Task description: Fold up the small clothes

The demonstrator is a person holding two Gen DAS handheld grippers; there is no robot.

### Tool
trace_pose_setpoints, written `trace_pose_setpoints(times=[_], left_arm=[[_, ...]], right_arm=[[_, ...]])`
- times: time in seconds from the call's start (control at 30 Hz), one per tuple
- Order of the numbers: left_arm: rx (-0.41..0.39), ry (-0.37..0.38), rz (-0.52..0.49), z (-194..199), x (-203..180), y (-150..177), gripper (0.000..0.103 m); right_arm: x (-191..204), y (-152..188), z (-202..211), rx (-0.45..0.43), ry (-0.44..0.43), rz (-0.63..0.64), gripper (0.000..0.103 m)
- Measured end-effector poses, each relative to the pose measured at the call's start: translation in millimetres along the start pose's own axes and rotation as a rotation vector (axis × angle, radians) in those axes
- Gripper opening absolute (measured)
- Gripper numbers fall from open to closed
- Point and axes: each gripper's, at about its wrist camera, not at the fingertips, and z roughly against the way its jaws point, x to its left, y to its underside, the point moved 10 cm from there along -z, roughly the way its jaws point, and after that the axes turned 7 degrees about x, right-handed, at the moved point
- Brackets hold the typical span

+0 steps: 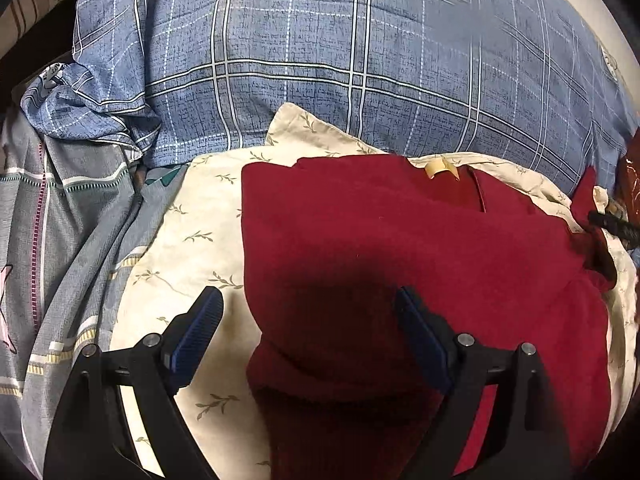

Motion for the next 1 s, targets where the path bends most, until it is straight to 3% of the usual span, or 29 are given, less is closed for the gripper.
trace_pose_setpoints(times=[0.1,0.2,0.23,0.27,0.33,0.37,0.4,0.57,0.73,0.83,1.0], left_arm=[[0.006,0.002,0.005,-2,0,1,0.088],[0.011,-0.001,0.001,-5,0,2,0.088],[0.011,-0.002,-0.001,-5,0,2,0.088],[0.011,-0.004,-0.001,-6,1,2,0.088],[0.016,-0.002,0.013,-7,4,1,0.088],[0.017,0.002,0.023,-6,5,1,0.088],[0.018,0.007,0.033,-6,6,1,0.088],[-0.015,0.050,0.086,6,11,-6,0.088],[-0.059,0.078,0.111,19,14,-13,0.088],[-0.065,0.083,0.125,21,17,-14,0.088],[-0.088,0.090,0.146,26,24,-18,0.088]], right_arm=[[-49,-16,-30,0.058,0.078,-0.083,0.076],[-62,-23,-67,0.150,0.067,-0.122,0.075],[-66,-21,-78,0.182,0.069,-0.116,0.069],[-72,-16,-89,0.217,0.096,-0.109,0.050],[-82,-9,-99,0.234,0.131,-0.100,0.031],[-85,-9,-96,0.212,0.102,-0.112,0.017],[-88,-8,-90,0.193,0.061,-0.140,0.009],[-87,-15,-33,0.059,-0.114,-0.197,0.009],[-48,-30,40,-0.078,-0.276,-0.122,0.009],[1,-38,70,-0.123,-0.349,-0.018,0.009],[112,-24,97,-0.148,-0.483,0.170,0.009]])
